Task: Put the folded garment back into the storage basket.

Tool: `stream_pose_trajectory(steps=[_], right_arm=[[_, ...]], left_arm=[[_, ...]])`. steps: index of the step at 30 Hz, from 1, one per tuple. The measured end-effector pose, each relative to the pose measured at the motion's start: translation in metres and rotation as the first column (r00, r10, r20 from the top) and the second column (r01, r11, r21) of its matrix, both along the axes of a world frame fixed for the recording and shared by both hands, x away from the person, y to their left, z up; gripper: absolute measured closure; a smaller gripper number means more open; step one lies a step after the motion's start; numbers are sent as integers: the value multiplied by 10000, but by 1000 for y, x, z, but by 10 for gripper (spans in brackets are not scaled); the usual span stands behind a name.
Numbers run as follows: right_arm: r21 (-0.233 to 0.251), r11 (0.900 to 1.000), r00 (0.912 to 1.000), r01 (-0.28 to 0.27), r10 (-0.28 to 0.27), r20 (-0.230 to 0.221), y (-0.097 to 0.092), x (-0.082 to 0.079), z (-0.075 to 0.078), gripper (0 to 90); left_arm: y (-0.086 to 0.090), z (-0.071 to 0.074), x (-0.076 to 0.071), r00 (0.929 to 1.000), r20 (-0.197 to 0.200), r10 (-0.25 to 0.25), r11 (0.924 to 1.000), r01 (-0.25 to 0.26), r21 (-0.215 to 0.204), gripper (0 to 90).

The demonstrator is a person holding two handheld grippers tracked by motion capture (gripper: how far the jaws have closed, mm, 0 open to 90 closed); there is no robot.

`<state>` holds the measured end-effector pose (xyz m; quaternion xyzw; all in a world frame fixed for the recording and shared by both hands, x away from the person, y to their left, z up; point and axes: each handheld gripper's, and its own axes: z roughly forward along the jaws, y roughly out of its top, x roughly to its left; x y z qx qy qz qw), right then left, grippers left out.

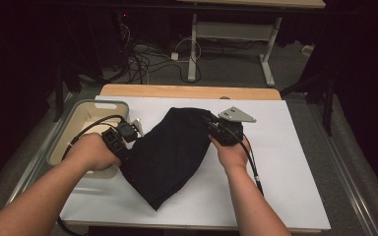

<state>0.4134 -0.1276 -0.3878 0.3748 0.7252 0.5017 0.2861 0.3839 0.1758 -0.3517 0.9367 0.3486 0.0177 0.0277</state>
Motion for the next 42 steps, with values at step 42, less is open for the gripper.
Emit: stream_pose_trajectory(steps=[42], right_arm=[[183,9924,9873,-1217,1192,1050,91,22,73,786]], left_arm=[[90,66,-7,9935,274,1102,9926,-1114,475,715]])
